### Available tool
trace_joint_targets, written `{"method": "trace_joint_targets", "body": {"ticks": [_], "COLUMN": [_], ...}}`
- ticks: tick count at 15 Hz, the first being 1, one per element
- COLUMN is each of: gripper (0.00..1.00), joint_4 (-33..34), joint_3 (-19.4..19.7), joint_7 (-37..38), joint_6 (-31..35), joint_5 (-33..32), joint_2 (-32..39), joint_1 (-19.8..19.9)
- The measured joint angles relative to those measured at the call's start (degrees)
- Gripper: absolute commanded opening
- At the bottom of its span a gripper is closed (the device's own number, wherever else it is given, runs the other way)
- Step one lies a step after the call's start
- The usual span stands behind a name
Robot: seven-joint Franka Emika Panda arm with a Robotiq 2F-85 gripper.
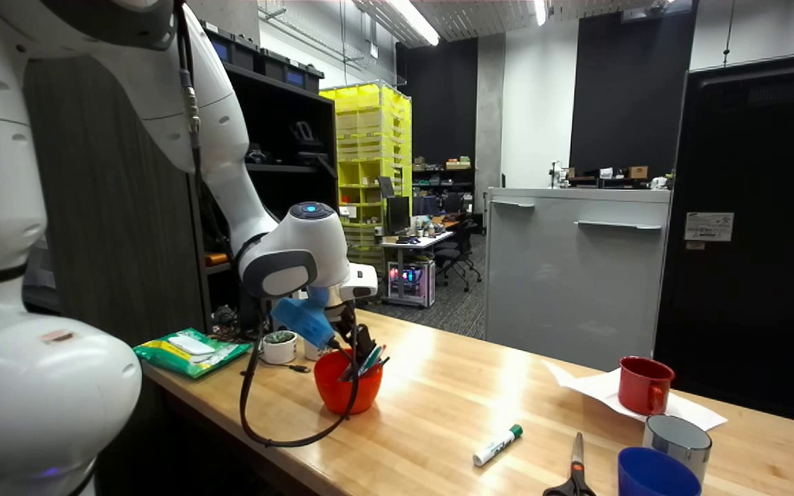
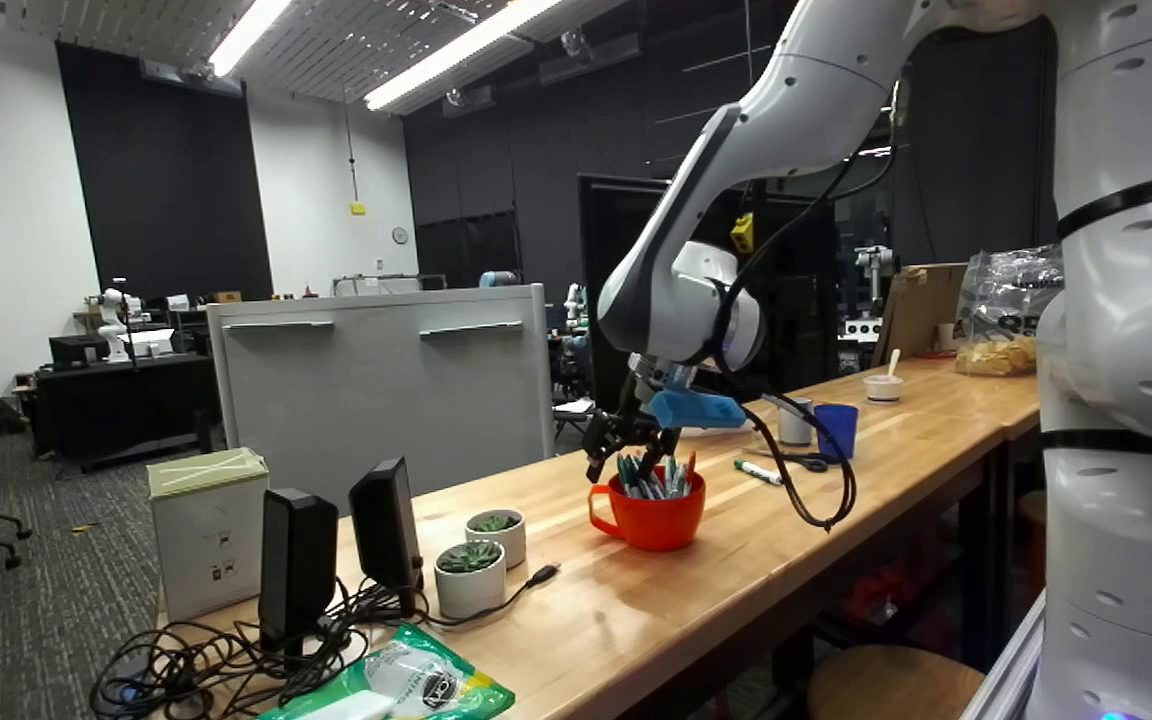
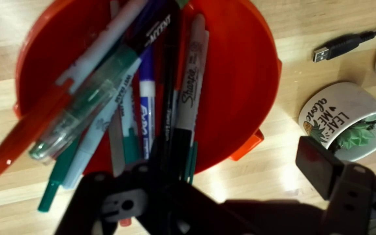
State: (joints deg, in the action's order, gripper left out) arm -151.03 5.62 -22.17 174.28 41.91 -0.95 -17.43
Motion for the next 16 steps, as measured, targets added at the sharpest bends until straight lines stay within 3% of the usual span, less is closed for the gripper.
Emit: {"method": "trace_joint_targets", "body": {"ticks": [16], "gripper": [1.00], "joint_4": [-2.7], "joint_3": [-0.7], "joint_7": [-1.1], "joint_6": [0.0], "joint_5": [0.2], "joint_2": [-3.9], "joint_1": [-0.2]}}
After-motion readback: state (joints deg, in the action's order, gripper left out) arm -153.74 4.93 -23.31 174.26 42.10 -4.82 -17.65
